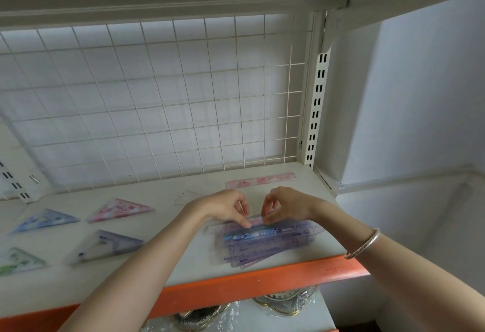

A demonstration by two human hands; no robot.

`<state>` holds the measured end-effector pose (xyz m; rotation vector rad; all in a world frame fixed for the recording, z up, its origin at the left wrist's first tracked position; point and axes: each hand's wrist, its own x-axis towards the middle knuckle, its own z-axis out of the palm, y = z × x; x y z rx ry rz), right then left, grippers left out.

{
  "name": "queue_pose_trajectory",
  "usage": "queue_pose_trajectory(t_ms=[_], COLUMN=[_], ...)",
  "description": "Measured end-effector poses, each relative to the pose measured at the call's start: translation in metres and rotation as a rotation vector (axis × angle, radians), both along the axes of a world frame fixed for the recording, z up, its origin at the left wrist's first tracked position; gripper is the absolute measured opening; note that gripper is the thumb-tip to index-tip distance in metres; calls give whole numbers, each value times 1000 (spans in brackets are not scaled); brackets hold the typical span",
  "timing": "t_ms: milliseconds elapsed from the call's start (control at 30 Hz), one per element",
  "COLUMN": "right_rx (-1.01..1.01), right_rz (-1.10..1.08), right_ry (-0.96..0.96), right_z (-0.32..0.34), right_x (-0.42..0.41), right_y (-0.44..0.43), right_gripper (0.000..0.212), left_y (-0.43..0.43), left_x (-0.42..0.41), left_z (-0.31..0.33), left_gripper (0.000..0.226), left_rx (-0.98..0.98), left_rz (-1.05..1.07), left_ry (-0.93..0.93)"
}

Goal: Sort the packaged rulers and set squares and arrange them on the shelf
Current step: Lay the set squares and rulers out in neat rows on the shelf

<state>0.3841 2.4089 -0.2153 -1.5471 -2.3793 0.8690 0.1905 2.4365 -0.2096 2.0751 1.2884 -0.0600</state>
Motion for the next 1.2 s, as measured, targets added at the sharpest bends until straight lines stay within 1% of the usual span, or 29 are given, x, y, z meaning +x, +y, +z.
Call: queue_pose_trajectory(t_ms=[100, 200, 267, 333, 400, 467, 533, 600, 667, 700, 767, 833, 900, 967, 1067, 1133, 1200], right_rx=[-59, -61, -69, -105, -138, -124, -50, -2, -79, -141, -263, -341, -337, -300, -257, -205, -131], right_rz=[8, -13, -28, -34, -53, -110, -239, -447, -656, -714, -740, -706, -692, -716, -718, -671, -621], right_ry=[8, 54, 146, 249, 329, 427, 549, 758, 1064, 1185, 1297, 1303, 1262, 1214, 1138, 1010, 896], right_z=[2, 2, 4, 7, 9, 11, 13, 13, 11, 10, 9, 8, 7, 7, 7, 6, 5], right_x=[-1, 0, 1, 4, 7, 10, 12, 12, 6, 1, -12, -26, -37, -39, -32, -26, -22], right_y=[2, 3, 5, 6, 6, 5, 6, 9, 12, 13, 13, 11, 10, 12, 13, 14, 15], right_gripper=[23, 23, 17, 16, 14, 13, 17, 26, 38, 41, 35, 20, 11, 10, 14, 16, 15], left_y=[-1, -1, 0, 0, -1, -1, 1, 3, 5, 5, 6, 6, 6, 6, 8, 14, 19], left_x=[1, 1, 0, -1, -4, -7, -12, -15, -13, -9, 3, 17, 29, 35, 32, 25, 21], left_z=[0, 2, 6, 11, 14, 14, 12, 9, 5, 3, 3, 3, 3, 3, 3, 5, 8], left_gripper=[27, 16, 15, 12, 9, 7, 8, 9, 7, 6, 7, 12, 15, 16, 9, 4, 9], left_rx=[-44, -90, -139, -180, -173, -144, -93, -28, 24, 36, 15, -53, -92, -68, 13, 71, 97], left_rz=[-24, -14, 1, 19, 41, 81, 160, 269, 410, 487, 636, 753, 825, 845, 867, 920, 970], left_ry=[6, -65, -126, -153, -180, -258, -362, -464, -590, -660, -800, -950, -1081, -1107, -1074, -1113, -1151])
